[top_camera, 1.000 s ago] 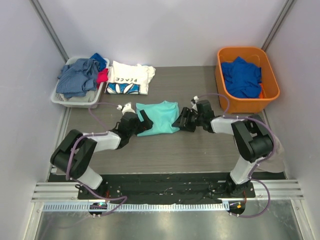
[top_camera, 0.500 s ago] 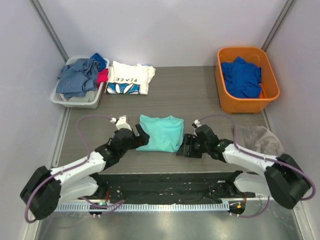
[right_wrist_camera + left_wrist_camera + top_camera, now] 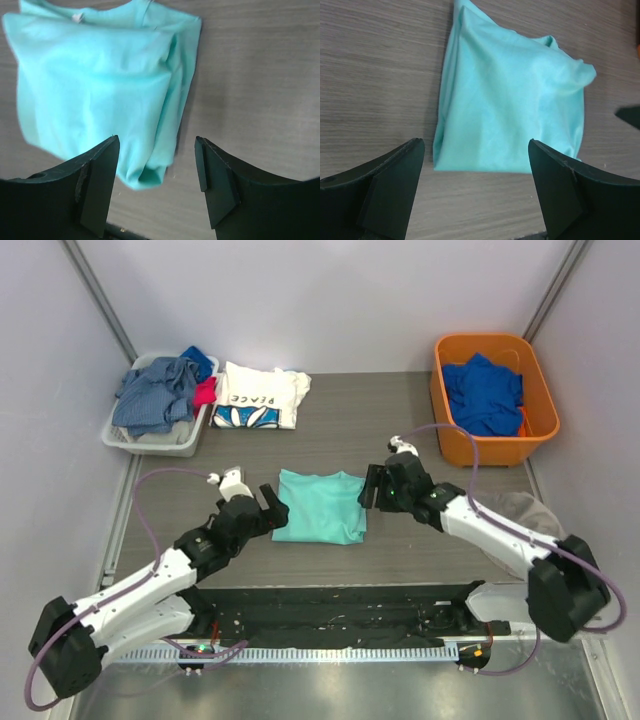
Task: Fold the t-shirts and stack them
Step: Fold the tshirt
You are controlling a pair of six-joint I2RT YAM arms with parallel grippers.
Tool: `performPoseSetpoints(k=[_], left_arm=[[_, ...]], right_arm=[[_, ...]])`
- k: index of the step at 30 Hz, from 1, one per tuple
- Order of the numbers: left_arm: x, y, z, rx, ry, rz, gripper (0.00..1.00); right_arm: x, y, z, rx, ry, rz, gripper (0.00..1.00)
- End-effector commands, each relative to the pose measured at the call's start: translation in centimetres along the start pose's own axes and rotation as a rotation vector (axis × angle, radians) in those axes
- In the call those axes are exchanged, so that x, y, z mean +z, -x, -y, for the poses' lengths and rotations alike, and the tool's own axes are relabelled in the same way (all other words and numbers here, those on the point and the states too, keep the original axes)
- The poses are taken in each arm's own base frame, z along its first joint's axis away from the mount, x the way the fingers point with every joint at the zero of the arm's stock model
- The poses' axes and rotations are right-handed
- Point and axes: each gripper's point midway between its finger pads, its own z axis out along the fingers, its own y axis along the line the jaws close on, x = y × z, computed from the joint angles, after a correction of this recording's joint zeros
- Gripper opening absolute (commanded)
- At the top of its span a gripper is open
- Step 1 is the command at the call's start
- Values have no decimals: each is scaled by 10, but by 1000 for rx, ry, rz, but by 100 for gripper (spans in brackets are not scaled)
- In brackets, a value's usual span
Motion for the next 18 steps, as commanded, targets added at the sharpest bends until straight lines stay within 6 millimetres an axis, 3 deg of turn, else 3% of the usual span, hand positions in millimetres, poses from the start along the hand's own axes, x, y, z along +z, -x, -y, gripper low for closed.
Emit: performPoseSetpoints(k=[1, 2, 3, 4, 5, 8, 13, 16, 18], left_arm=[[-23, -1, 15, -64, -45, 18, 89], [-26, -8, 14, -70, -50, 11, 89], [-29, -13, 15, -79, -57, 5, 88], [-35, -21, 20, -74, -82, 3, 88], [-37, -25, 23, -105, -90, -1, 87], [-45, -45, 31, -104, -107, -6, 87], [-51, -77, 52, -58, -112, -33, 87], [-43, -94, 58, -47, -81, -39, 89], [-35, -105, 64, -53, -82, -48, 90]], right_arm=[[34, 53, 4, -29, -28, 80, 70], [37, 70, -5, -24, 5, 100, 70], [42, 81, 0, -19, -2, 110, 70], [57, 78, 6, -16, -18, 77, 70], [59, 92, -1, -19, 1, 96, 70], [82, 100, -4, -40, 34, 72, 70], [107, 98, -24, -89, 148, -7, 70], [118, 86, -41, -86, 254, -65, 70], [123, 79, -42, -76, 275, -91, 70]])
